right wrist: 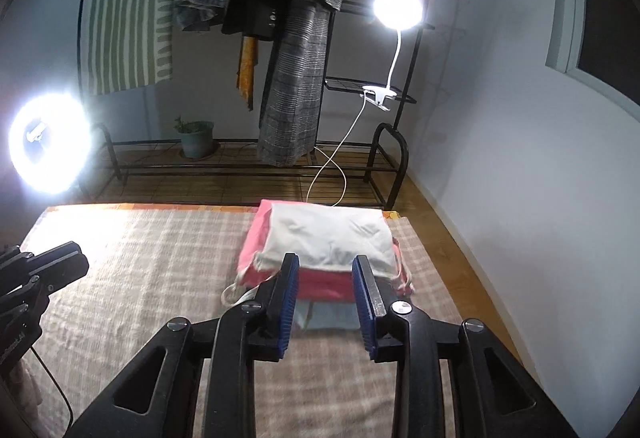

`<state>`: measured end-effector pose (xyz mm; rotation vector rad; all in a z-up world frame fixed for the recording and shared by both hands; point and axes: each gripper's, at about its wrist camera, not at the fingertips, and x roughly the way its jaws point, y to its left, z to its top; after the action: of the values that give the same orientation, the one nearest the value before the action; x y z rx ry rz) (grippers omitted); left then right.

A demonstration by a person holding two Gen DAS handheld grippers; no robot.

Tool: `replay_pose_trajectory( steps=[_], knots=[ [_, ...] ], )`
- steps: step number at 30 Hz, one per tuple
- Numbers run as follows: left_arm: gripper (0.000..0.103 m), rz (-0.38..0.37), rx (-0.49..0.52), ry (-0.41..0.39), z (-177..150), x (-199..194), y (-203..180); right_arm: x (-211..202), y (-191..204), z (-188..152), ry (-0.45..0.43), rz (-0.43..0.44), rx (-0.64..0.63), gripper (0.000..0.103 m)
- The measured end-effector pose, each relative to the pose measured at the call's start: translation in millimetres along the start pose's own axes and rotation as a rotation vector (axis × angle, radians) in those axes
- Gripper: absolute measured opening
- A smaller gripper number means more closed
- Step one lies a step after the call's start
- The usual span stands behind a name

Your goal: Fold small clothes

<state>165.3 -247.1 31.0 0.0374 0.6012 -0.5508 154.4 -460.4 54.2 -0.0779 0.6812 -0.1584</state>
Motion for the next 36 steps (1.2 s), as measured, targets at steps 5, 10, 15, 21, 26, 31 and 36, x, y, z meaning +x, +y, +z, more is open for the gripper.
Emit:
replay_pose_trajectory(
  steps=[5, 10, 15, 21, 26, 31, 36],
  knots=[
    [0.006, 0.011, 0.028, 0.009, -36.0, -24.7, 6.5, -18.4, 23.1, -29.4, -0.011, 0.025, 0.039, 0.042],
    [0.009, -0.002, 0.039, 0.056, -71.9, -31.0, 11.9, -15.5, 39.7, -61.9, -0.023, 0.025, 0.084, 0.044],
    [0.023, 0.014, 0.062, 0.071, -95.6, -29.2, 14.6, -4.1, 48.2, -78.7, -0.004, 0.052, 0.126, 0.057],
    [0.042, 0.01, 0.056, 0.07, -105.7, -23.5, 17.0, -3.7, 50.3, -84.8, -0.052, 0.014, 0.11, 0.074],
    [0.076, 0.006, 0.076, 0.056, -112.3, -28.1, 14.4, 5.6, 47.2, -88.4, -0.03, 0.046, 0.139, 0.087],
    [0.086, 0.003, 0.071, 0.054, -114.0, -32.8, 13.4, 2.1, 59.1, -86.0, -0.069, 0.017, 0.093, 0.103],
    [0.096, 0.052, 0.089, 0.048, -116.5, -34.5, 12.0, -2.5, 67.0, -85.4, -0.091, 0.029, 0.074, 0.103]
  ],
)
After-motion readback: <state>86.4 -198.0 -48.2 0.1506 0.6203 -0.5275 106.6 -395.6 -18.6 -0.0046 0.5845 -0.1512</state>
